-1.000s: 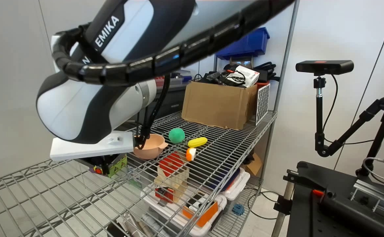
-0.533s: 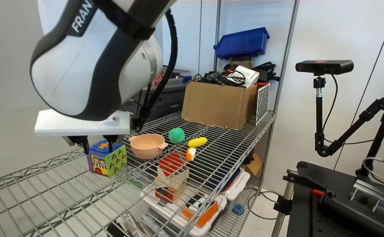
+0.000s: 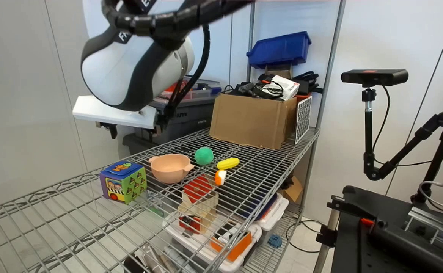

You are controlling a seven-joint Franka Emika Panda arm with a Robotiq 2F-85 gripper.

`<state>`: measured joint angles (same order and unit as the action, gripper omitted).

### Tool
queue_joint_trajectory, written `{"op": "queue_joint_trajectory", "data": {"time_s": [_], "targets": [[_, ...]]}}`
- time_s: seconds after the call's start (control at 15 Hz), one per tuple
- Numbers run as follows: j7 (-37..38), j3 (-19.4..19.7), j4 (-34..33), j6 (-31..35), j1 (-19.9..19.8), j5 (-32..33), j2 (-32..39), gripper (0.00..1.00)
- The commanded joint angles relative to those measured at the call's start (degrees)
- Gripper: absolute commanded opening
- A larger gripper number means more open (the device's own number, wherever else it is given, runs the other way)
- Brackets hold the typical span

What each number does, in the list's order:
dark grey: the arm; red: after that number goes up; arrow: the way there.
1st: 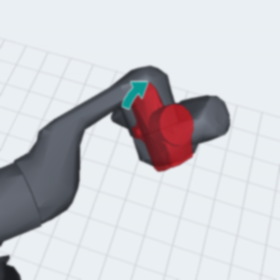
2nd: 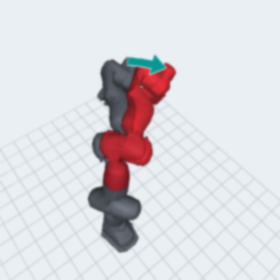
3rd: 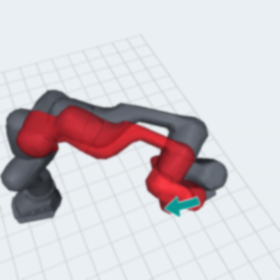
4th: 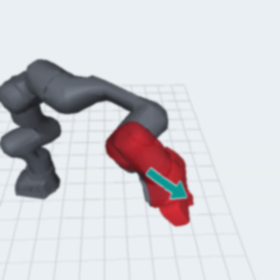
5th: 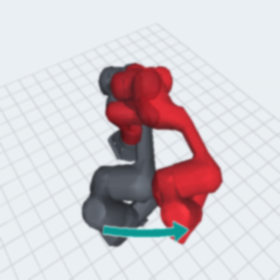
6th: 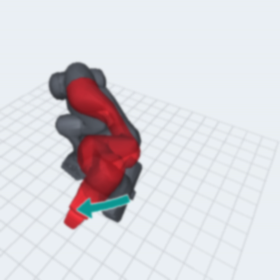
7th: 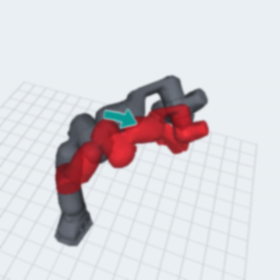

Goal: Move the toy box closer to you

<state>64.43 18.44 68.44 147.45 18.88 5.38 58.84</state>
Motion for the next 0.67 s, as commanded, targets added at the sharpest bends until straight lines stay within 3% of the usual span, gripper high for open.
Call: {"op": "queue_joint_trajectory", "data": {"time_s": [0.0, 0.4, 0.6], "targets": [[2.23, -1.48, -13.81, -10.98, -3.6, 0.25, 8.43, 1.0], [0.56, -5.09, -29.01, -29.35, -6.97, 0.55, 17.42, 1.0], [-0.6, -4.47, -37.04, -35.86, -6.89, -1.06, 21.92, 1.0]]}}
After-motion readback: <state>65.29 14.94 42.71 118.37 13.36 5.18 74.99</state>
